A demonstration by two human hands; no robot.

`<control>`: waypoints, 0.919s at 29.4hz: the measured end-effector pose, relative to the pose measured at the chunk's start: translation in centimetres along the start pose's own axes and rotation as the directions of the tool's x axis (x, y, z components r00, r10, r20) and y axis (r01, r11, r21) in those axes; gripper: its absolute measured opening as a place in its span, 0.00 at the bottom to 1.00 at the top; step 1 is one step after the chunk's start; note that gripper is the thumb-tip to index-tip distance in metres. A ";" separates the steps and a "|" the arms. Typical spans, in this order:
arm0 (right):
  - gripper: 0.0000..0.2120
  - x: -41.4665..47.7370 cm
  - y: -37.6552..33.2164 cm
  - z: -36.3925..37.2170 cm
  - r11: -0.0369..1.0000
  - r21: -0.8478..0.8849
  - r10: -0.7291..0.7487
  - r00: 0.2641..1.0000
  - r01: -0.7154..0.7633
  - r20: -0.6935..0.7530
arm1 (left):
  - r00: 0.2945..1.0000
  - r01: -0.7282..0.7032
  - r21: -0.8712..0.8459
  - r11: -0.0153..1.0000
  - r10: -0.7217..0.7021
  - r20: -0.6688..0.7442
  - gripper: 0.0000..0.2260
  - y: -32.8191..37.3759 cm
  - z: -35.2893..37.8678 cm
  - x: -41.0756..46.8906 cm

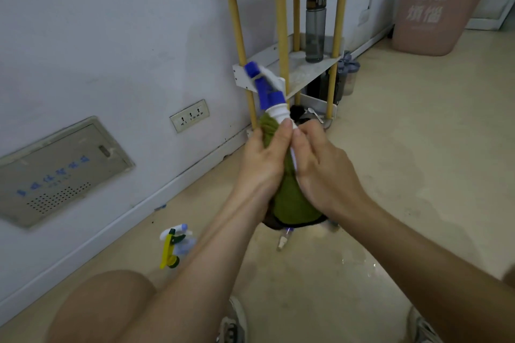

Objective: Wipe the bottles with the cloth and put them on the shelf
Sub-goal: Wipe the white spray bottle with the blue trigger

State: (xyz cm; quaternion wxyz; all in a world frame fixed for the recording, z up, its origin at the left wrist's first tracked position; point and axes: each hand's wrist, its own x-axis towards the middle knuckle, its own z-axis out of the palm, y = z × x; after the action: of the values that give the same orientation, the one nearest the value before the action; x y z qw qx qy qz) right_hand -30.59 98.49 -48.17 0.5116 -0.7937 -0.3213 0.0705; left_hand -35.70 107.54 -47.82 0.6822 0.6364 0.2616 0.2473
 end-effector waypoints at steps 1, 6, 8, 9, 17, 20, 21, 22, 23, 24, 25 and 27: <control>0.11 -0.3 -0.3 -0.1 0.998 -0.053 -0.034 0.998 0.037 0.051 | 0.997 0.081 -0.093 0.992 -0.081 -0.002 0.06 0.5 -0.5 0.4; 0.27 -0.9 -1.3 -2.0 0.971 -0.222 -0.019 0.954 0.090 0.301 | 0.993 0.115 -0.290 0.950 -0.106 0.045 0.05 1.2 -2.5 1.2; 0.13 0.2 -1.1 -3.8 0.990 -0.083 -0.110 0.990 0.117 0.087 | 0.994 0.088 -0.300 0.950 -0.062 0.095 0.09 1.2 -3.0 1.4; 0.07 1.2 -0.7 -4.8 0.995 -0.013 -0.103 0.995 0.103 0.003 | 0.990 0.090 -0.294 0.952 -0.053 0.133 0.08 1.3 -3.2 1.2; 0.17 2.5 1.4 -5.4 0.816 0.482 0.079 0.888 -0.319 0.454 | 0.937 0.214 -0.290 0.933 -0.112 0.331 0.05 2.0 -3.8 -0.4; 0.18 1.7 0.5 -4.9 0.662 0.701 0.065 0.953 -0.264 0.297 | 0.974 0.118 -0.181 0.976 -0.078 0.212 0.12 1.4 -3.3 0.4; 0.17 1.3 0.4 -4.4 0.633 0.733 0.046 0.958 -0.248 0.284 | 0.984 0.085 -0.157 0.984 -0.058 0.169 0.14 1.2 -2.9 0.4; 0.16 0.8 0.0 -3.8 0.628 0.739 0.040 0.958 -0.245 0.283 | 0.990 0.066 -0.152 0.986 -0.046 0.130 0.14 1.0 -2.5 0.5; 0.17 0.3 -0.2 -3.1 0.658 0.715 0.044 0.961 -0.235 0.275 | 0.995 0.053 -0.158 0.986 -0.038 0.093 0.12 0.8 -2.1 0.5; 0.20 -0.1 -0.4 -2.5 0.720 0.661 0.057 0.967 -0.213 0.250 | 0.998 0.044 -0.168 0.985 -0.035 0.056 0.09 0.8 -1.8 0.5; 0.23 -0.2 -0.3 -1.9 0.792 0.587 0.052 0.977 -0.167 0.208 | 0.999 0.043 -0.174 0.984 -0.039 0.023 0.07 0.8 -1.7 0.5; 0.14 -0.1 0.2 -1.0 0.864 0.500 0.002 0.994 -0.056 0.108 | 0.999 0.039 -0.158 0.987 -0.042 -0.016 0.07 0.8 -1.4 0.6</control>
State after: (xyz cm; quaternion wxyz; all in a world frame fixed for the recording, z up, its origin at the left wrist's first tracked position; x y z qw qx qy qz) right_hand -30.11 97.62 -47.91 0.6821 -0.6333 -0.3060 0.2003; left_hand -36.22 108.99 -47.15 0.7328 0.5724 0.2609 0.2595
